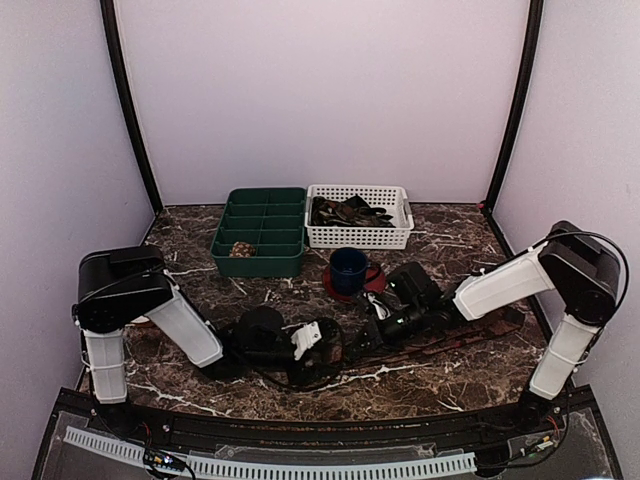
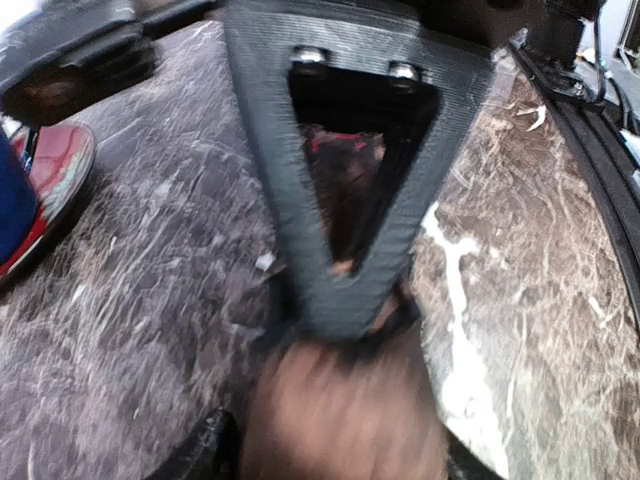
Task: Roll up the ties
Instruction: Roll the tie at the center of the board.
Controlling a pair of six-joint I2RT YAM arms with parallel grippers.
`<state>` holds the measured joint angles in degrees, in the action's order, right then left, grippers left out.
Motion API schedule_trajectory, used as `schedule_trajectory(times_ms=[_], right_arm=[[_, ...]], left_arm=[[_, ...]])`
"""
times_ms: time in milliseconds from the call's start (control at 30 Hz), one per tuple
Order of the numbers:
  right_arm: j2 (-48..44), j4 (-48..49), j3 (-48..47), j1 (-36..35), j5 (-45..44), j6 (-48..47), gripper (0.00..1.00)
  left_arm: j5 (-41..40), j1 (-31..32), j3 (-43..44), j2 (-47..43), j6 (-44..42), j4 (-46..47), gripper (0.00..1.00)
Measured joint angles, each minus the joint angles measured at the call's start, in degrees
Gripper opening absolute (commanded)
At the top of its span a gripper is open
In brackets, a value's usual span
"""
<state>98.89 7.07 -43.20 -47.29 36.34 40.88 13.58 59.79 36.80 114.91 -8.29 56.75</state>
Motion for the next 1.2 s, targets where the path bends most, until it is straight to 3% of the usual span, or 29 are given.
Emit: schedule_trajectory(times_ms=[100, 267, 300, 467, 567, 700, 900, 1067, 1200], right_arm=[[0.2, 1.0, 2.0, 0.5, 0.0, 0.1, 0.00], [0.7, 3.2, 3.5, 1.2, 0.1, 0.2, 0.00], [0.8, 3.7, 3.8, 1.3, 0.2, 0.2, 0.00], [1.5, 5.9, 4.6, 1.6, 0.6, 0.1, 0.00], [1.9, 7.2, 4.9, 1.7, 1.0, 0.1, 0.00], [2.2, 8.8, 5.5, 1.7, 1.1, 0.2, 0.00], [2.5, 11.0, 6.3, 1.7, 1.2, 0.3, 0.00], [2.9, 12.2, 6.5, 1.7, 1.4, 0.8, 0.00], [2.9, 12.6, 6.5, 1.7, 1.4, 1.5, 0.00]], left_arm=[[-1.3, 0.0, -1.8, -3.5, -0.3, -3.5, 0.80], [-2.8, 0.0, -6.0, -11.3, -0.7, -6.6, 0.90], [-3.2, 0.0, -7.1, -13.4, -0.7, -6.1, 0.97], [-5.2, 0.0, -16.0, -19.8, 2.4, 7.2, 0.99], [-3.4, -0.2, -17.4, -16.8, 4.5, 12.1, 0.99], [0.4, -0.1, -12.2, -8.9, 5.8, 12.8, 0.99], [1.0, 0.3, -6.5, 2.4, 7.1, 15.8, 0.84], [1.8, 0.5, -0.8, 5.9, 6.7, 14.9, 0.69], [2.6, 0.7, 2.0, 6.9, 5.7, 12.6, 0.43]])
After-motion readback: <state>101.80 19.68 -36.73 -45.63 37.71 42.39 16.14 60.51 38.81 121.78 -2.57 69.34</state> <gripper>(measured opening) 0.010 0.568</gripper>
